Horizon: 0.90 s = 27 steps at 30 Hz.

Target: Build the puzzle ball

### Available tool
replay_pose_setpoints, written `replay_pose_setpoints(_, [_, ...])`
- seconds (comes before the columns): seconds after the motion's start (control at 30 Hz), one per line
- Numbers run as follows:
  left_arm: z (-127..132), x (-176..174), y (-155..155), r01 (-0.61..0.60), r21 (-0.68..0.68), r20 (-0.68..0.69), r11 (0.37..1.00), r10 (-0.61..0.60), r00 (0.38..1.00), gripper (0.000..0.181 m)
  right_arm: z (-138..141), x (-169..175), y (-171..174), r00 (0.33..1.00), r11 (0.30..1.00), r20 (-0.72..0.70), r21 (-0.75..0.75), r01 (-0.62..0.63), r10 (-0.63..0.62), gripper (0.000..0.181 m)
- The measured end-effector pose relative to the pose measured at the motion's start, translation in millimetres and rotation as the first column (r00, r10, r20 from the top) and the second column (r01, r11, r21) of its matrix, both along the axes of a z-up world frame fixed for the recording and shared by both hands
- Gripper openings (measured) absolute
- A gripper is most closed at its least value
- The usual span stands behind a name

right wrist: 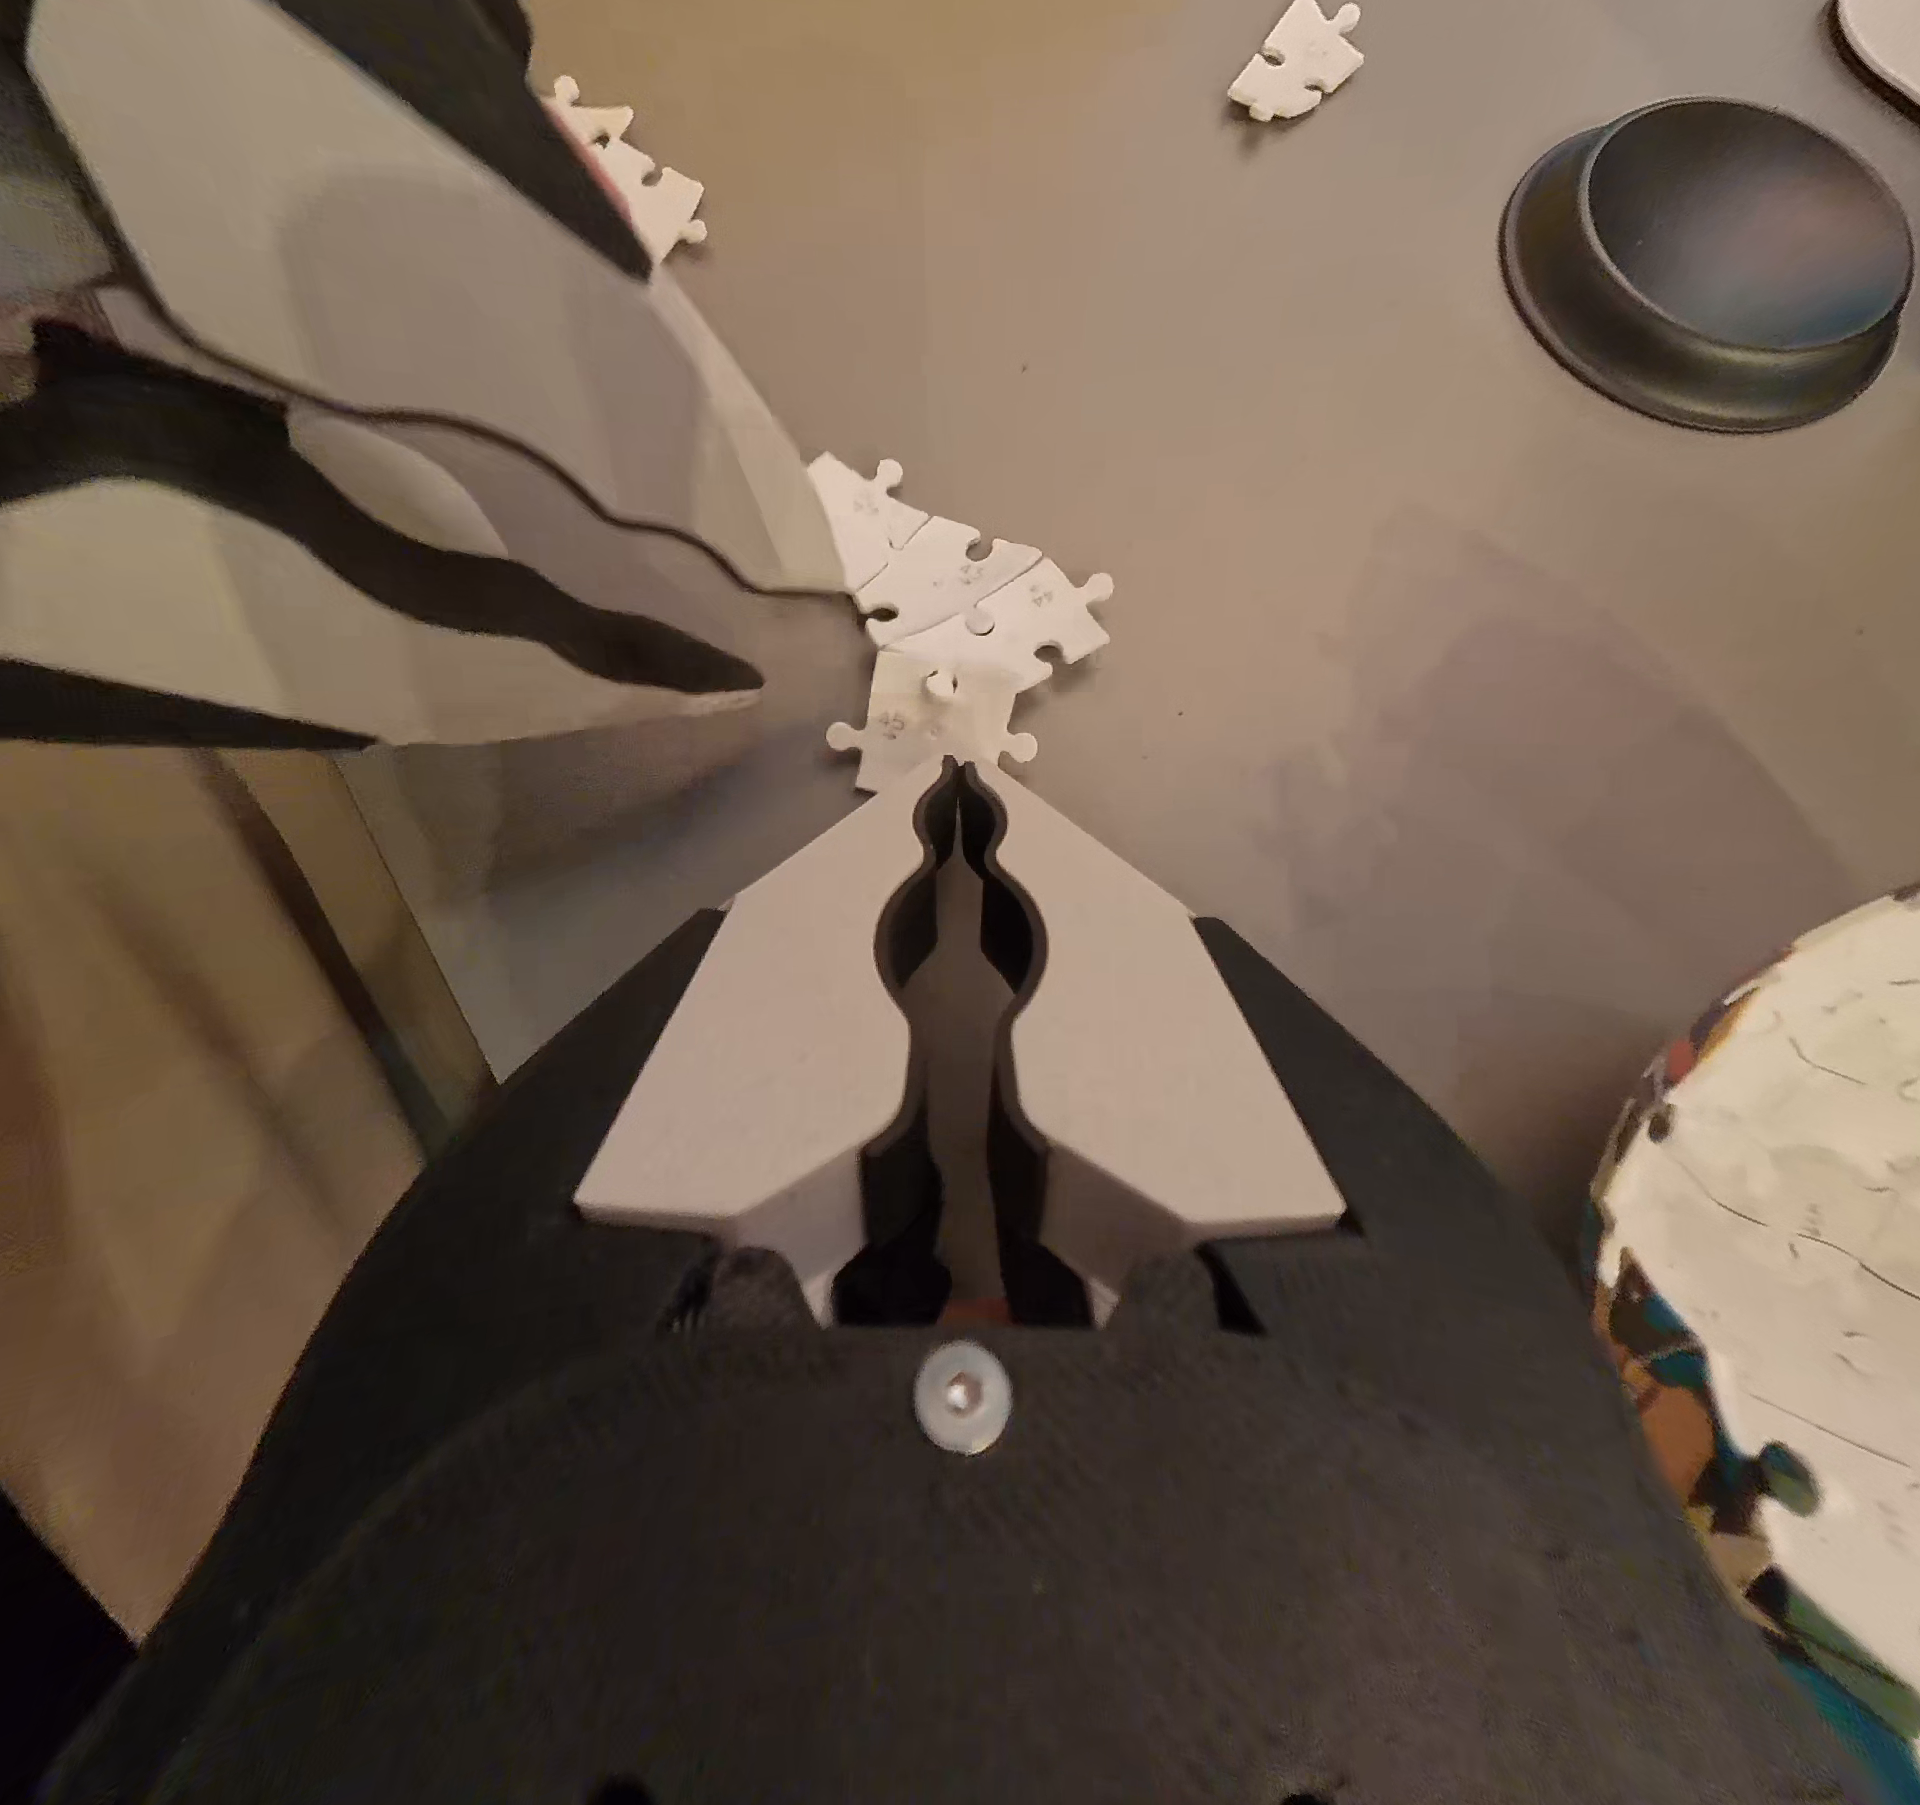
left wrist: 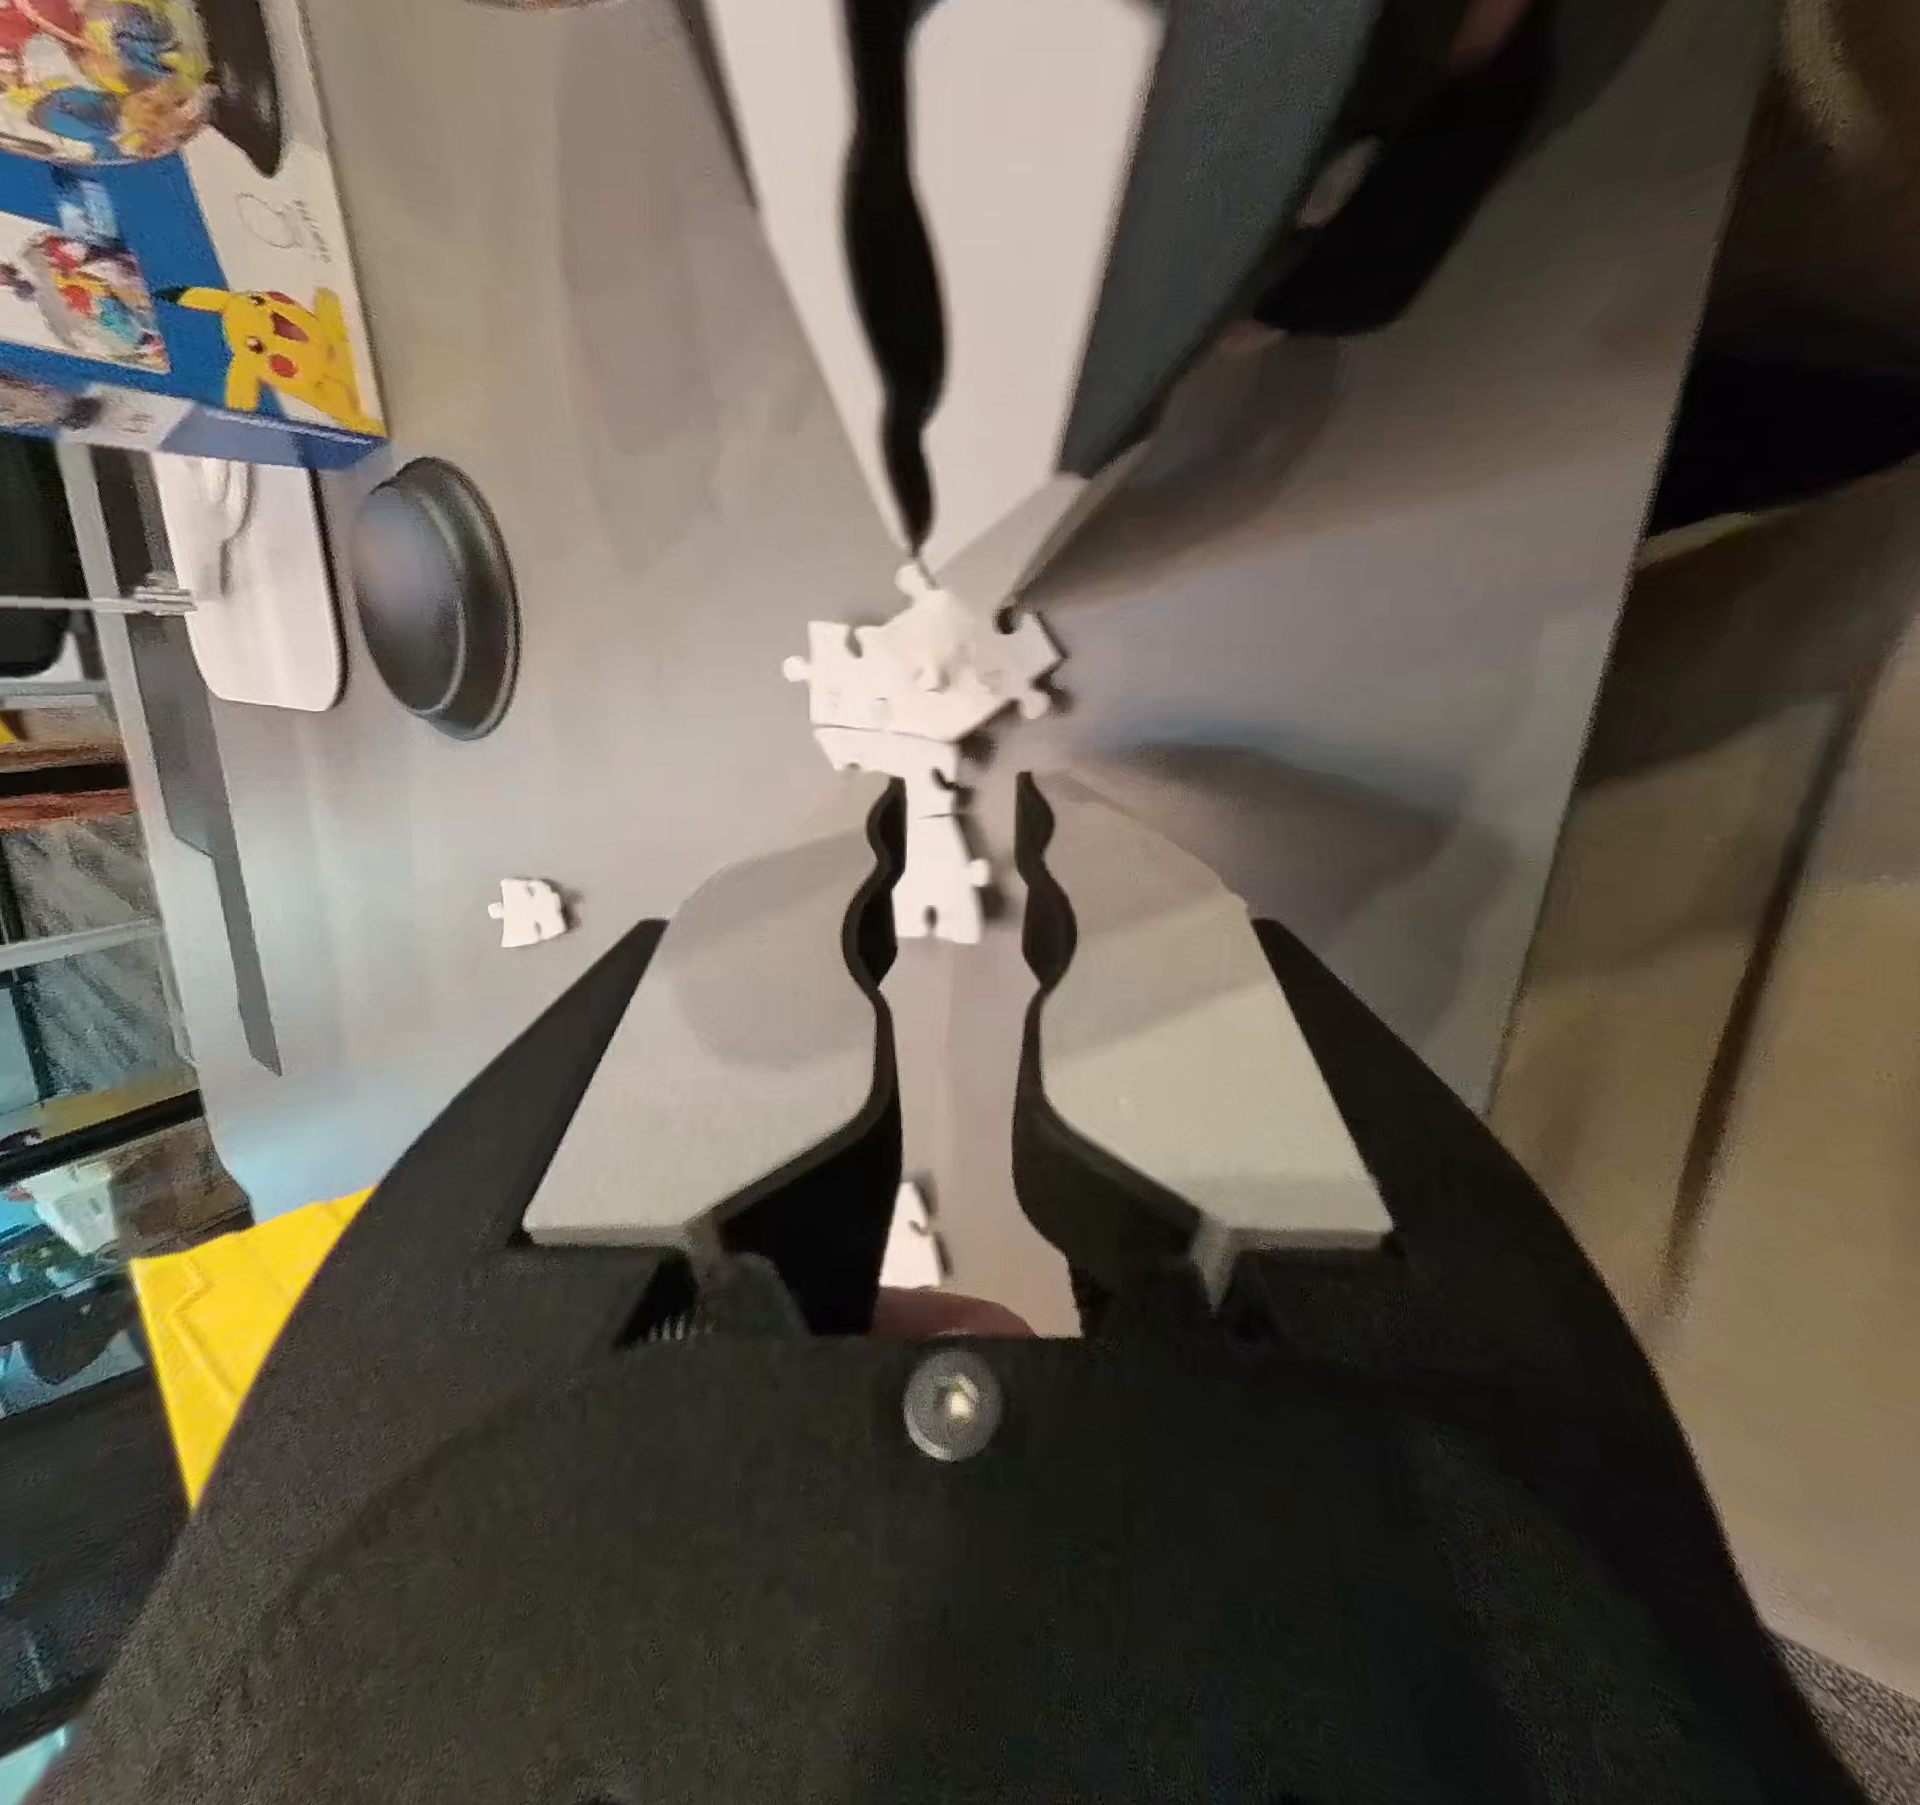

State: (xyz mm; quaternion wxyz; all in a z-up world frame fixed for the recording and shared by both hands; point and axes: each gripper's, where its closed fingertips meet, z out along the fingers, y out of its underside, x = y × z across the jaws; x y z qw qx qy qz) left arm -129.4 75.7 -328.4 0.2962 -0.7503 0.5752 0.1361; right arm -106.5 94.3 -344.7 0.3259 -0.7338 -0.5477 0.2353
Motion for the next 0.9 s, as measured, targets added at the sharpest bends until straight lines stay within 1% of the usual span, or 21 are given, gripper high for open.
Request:
replay_pose_setpoints(0.1, [3,-7,8,-0.018,-0.016,0.028,1.000,0.018,0.999,0.020,6,-2,2,1.000,1.000,-0.019,0.018,0.008,-0.007,0.000])
replay_pose_setpoints(0.2, [-4,-8,12,-0.038,-0.079,0.130,0.996,0.048,0.990,0.017,12,-8,3,0.999,1.000,-0.046,0.030,0.008,-0.007,0.000])
replay_pose_setpoints(0.27, [-8,-10,12,-0.051,-0.123,0.174,0.991,0.072,0.982,0.016,12,-11,5,0.999,0.999,-0.045,0.042,0.008,-0.006,0.000])
replay_pose_setpoints(0.4, [-1,-15,16,-0.096,-0.161,0.302,0.982,0.141,0.943,0.014,7,-16,7,1.000,0.999,-0.014,0.052,-0.004,0.005,0.000])
replay_pose_setpoints(0.57, [-4,-27,23,-0.174,-0.189,0.313,0.966,0.227,0.922,0.016,4,-18,6,1.000,0.999,0.002,0.046,-0.016,0.016,0.000])
replay_pose_setpoints(0.67, [-8,-32,26,-0.220,-0.253,0.350,0.942,0.301,0.887,0.019,4,-17,6,1.000,0.999,-0.010,0.042,-0.017,0.018,0.000])
replay_pose_setpoints(0.77, [-10,-31,26,-0.234,-0.347,0.396,0.908,0.369,0.841,0.024,4,-16,6,1.000,0.999,-0.013,0.046,-0.019,0.020,0.000])
replay_pose_setpoints(0.9, [-15,-34,17,-0.258,-0.482,0.405,0.837,0.474,0.782,0.036,4,-15,5,0.999,0.998,-0.025,0.051,-0.020,0.022,0.000])
